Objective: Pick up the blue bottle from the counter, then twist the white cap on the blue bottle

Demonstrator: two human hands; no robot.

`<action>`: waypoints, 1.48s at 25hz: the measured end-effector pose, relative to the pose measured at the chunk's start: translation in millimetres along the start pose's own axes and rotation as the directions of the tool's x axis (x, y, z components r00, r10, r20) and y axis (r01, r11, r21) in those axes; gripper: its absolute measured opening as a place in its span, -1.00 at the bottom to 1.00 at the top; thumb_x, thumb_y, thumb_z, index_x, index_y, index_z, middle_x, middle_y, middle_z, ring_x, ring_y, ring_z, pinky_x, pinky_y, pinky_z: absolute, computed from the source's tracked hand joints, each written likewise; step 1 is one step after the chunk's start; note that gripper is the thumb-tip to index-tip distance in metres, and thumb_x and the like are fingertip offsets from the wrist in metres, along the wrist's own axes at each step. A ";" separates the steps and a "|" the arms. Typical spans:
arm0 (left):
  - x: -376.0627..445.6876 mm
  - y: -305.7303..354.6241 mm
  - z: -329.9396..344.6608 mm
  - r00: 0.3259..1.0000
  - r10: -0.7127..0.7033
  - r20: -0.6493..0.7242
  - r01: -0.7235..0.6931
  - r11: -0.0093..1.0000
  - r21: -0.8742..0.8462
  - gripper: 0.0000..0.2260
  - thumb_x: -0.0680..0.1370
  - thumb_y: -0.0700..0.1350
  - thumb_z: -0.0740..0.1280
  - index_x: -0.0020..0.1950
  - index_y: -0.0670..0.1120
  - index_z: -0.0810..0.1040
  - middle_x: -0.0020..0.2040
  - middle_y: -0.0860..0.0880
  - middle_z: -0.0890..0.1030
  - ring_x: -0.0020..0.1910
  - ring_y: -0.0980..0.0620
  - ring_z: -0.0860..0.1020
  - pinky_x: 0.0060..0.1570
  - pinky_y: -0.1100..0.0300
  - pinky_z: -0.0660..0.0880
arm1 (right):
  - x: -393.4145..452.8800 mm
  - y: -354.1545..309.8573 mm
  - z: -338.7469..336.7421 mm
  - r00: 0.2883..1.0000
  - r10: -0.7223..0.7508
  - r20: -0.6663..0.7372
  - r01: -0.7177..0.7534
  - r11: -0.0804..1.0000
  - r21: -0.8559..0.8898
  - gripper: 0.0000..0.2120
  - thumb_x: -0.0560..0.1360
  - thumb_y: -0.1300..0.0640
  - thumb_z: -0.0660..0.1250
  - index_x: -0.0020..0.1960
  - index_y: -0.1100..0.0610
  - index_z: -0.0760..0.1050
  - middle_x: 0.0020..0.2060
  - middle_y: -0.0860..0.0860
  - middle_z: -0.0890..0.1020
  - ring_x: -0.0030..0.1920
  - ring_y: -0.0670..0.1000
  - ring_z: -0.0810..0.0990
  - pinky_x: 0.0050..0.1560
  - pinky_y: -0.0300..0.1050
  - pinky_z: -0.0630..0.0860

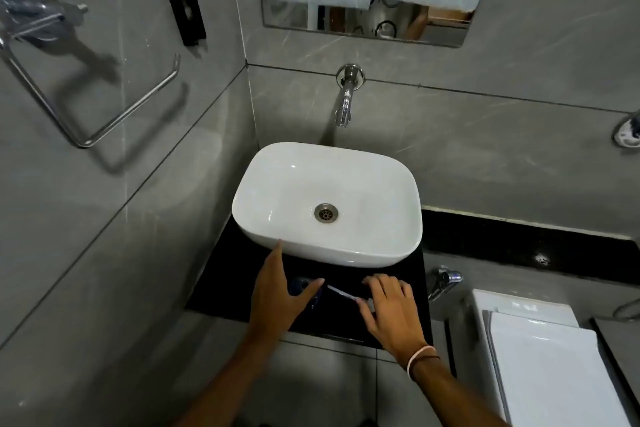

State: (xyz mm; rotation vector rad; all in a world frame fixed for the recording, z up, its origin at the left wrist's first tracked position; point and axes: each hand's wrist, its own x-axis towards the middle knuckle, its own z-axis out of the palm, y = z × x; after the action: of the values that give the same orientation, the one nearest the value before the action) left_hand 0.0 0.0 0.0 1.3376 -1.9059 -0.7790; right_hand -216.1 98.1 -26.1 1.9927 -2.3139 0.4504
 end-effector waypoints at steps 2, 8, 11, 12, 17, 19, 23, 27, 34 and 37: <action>-5.4 -4.9 10.7 0.988 -0.139 0.073 0.148 0.979 -0.140 0.00 0.31 0.26 0.54 0.58 -0.07 0.14 0.54 -0.09 0.33 0.50 -0.05 0.30 0.36 0.17 0.30 | 0.9 5.1 8.1 0.985 0.088 0.146 -0.079 0.995 -0.065 -0.66 0.48 -0.08 0.38 0.21 0.03 0.56 0.09 0.00 0.61 0.12 0.11 0.61 0.13 0.05 0.52; -17.7 -17.8 36.9 0.937 -0.312 0.159 0.335 0.930 -0.152 -0.04 0.31 0.18 0.60 0.56 -0.06 0.21 0.51 -0.10 0.39 0.46 -0.07 0.37 0.39 0.02 0.41 | 11.1 22.8 16.3 0.932 0.147 0.331 -0.191 0.976 0.104 -0.80 0.49 0.14 0.39 0.11 0.08 0.58 0.01 0.02 0.66 0.06 0.11 0.62 0.05 -0.02 0.54; -22.8 -27.7 38.6 0.959 -0.242 0.150 0.255 0.965 -0.069 -0.06 0.33 0.29 0.52 0.57 -0.02 0.21 0.49 -0.08 0.41 0.44 -0.07 0.40 0.35 0.04 0.42 | 27.9 31.2 -8.3 0.944 0.102 0.315 -0.225 0.895 0.385 -0.78 0.44 0.27 0.49 0.09 0.18 0.64 -0.02 0.08 0.66 -0.04 0.06 0.67 -0.04 -0.39 0.55; -24.1 -30.4 38.2 0.972 -0.196 0.133 0.197 0.980 0.004 -0.07 0.34 0.35 0.46 0.57 -0.03 0.21 0.47 -0.09 0.43 0.42 -0.09 0.41 0.34 0.03 0.43 | 36.7 31.6 -22.5 0.955 0.088 0.283 -0.213 0.867 0.450 -0.78 0.42 0.30 0.50 0.06 0.17 0.65 -0.04 0.03 0.68 -0.05 0.01 0.69 -0.08 -0.48 0.52; -22.0 -40.0 36.2 0.999 0.038 0.035 -0.047 0.949 0.312 -0.15 0.41 0.43 0.28 0.50 -0.12 0.35 0.37 -0.19 0.54 0.31 -0.18 0.53 0.30 -0.11 0.47 | 80.3 10.0 -94.9 0.988 -0.018 0.154 -0.077 0.804 0.590 -0.81 0.39 0.14 0.55 -0.04 -0.04 0.65 -0.12 -0.16 0.72 -0.10 -0.15 0.67 -0.10 -0.47 0.53; -20.1 -42.5 35.0 0.997 0.060 0.053 -0.075 0.934 0.348 -0.16 0.41 0.44 0.28 0.51 -0.10 0.35 0.38 -0.18 0.54 0.34 -0.17 0.51 0.35 -0.13 0.43 | 92.8 -6.9 -111.3 0.990 -0.075 0.115 -0.006 0.814 0.581 -0.79 0.39 0.06 0.53 0.02 -0.06 0.65 -0.09 -0.15 0.71 -0.06 -0.13 0.66 -0.05 -0.48 0.53; -18.9 -43.7 32.2 0.989 0.072 0.133 -0.122 0.899 0.421 -0.14 0.43 0.45 0.25 0.54 -0.11 0.30 0.47 -0.17 0.44 0.44 -0.16 0.42 0.41 -0.17 0.36 | 103.1 -42.1 -117.8 0.962 -0.237 0.135 0.131 0.835 0.535 -0.76 0.42 0.03 0.46 0.08 -0.02 0.61 -0.05 -0.14 0.69 -0.04 -0.11 0.64 -0.01 -0.43 0.52; -17.5 -42.3 26.4 0.984 0.068 0.165 -0.136 0.884 0.448 -0.15 0.44 0.45 0.24 0.54 -0.10 0.31 0.48 -0.16 0.43 0.46 -0.17 0.40 0.40 -0.19 0.38 | 104.3 -62.3 -104.7 0.929 -0.315 0.197 0.205 0.877 0.434 -0.72 0.46 0.11 0.42 0.17 0.04 0.58 0.03 -0.03 0.69 0.00 -0.05 0.64 0.02 -0.20 0.58; -18.6 -41.6 26.3 0.984 0.009 0.180 -0.090 0.892 0.444 -0.15 0.45 0.50 0.11 0.52 -0.08 0.34 0.47 -0.18 0.44 0.44 -0.19 0.42 0.40 -0.21 0.37 | 99.9 -86.8 -70.7 0.804 -0.455 0.383 0.383 0.889 0.252 -0.68 0.44 0.22 0.35 0.18 0.06 0.52 0.07 0.00 0.69 0.04 0.10 0.66 -0.01 0.04 0.63; -18.7 -41.2 26.4 0.983 -0.020 0.183 -0.067 0.886 0.459 -0.14 0.45 0.52 0.04 0.49 -0.08 0.39 0.45 -0.20 0.46 0.42 -0.22 0.44 0.39 -0.24 0.37 | 97.9 -87.9 -55.8 0.797 -0.439 0.415 0.382 0.898 0.218 -0.68 0.43 0.26 0.32 0.16 0.07 0.52 0.06 0.02 0.69 0.05 0.11 0.65 0.00 0.06 0.63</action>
State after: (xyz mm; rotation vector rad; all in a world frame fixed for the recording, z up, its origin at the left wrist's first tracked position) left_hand 6.2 8.0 -51.4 1.5602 -2.3549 -0.4546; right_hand -154.8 7.5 65.8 2.8311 -1.9818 0.0963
